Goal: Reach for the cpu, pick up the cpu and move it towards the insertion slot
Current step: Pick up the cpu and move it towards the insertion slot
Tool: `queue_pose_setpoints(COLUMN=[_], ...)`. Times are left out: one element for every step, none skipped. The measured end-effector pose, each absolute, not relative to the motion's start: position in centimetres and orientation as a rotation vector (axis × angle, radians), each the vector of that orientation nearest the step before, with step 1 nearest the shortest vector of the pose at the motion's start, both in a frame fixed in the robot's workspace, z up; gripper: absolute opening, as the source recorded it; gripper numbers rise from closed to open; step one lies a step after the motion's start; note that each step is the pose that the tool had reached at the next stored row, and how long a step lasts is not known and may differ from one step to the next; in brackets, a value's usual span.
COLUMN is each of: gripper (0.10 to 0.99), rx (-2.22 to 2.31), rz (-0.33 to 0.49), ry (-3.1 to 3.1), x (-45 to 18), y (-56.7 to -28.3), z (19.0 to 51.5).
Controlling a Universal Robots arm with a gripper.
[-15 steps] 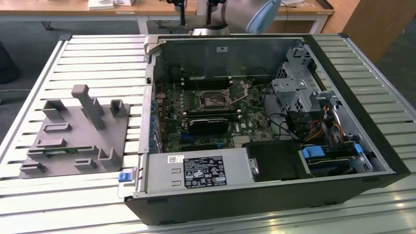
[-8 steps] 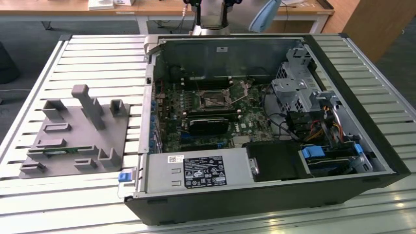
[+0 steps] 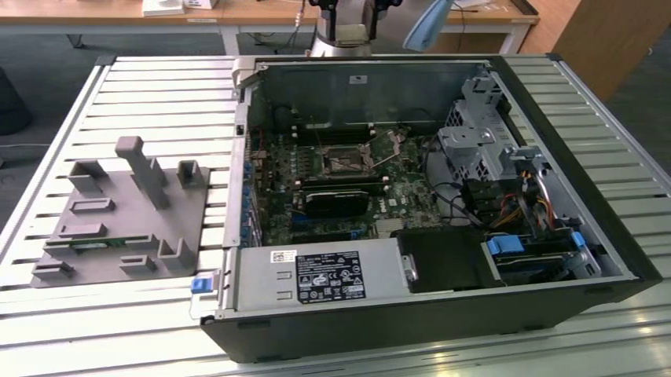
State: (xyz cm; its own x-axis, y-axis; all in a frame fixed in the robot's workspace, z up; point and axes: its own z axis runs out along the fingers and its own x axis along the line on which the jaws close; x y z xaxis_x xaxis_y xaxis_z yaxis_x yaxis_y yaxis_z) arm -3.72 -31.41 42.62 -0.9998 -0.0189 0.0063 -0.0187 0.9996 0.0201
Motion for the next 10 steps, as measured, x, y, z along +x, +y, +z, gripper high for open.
queue_pose_setpoints(gripper=[0.541, 0.541, 0.541, 0.541, 0.541, 0.541, 0.541, 0.541, 0.541, 0.541], rx=[0.029, 0.029, 0.029, 0.029, 0.029, 0.029, 0.029, 0.029, 0.029, 0.029], rz=[-0.031, -0.031, -0.031, -0.031, -0.031, -0.031, -0.031, -0.032, -0.031, -0.031], ry=[-3.135, -3.135, -3.135, -3.135, -3.135, -3.135, -3.135, -3.135, -3.135, -3.135], x=[-3.4, -3.1, -2.8, -2.5, -2.3, -2.0, -1.8, -1.6, -1.5, -1.4], y=[-31.4, -31.4, -31.4, -31.4, -31.4, -31.4, -31.4, -31.4, -31.4, -31.4], z=[42.6, 42.6, 42.6, 42.6, 42.6, 42.6, 42.6, 42.6, 42.6, 42.6])
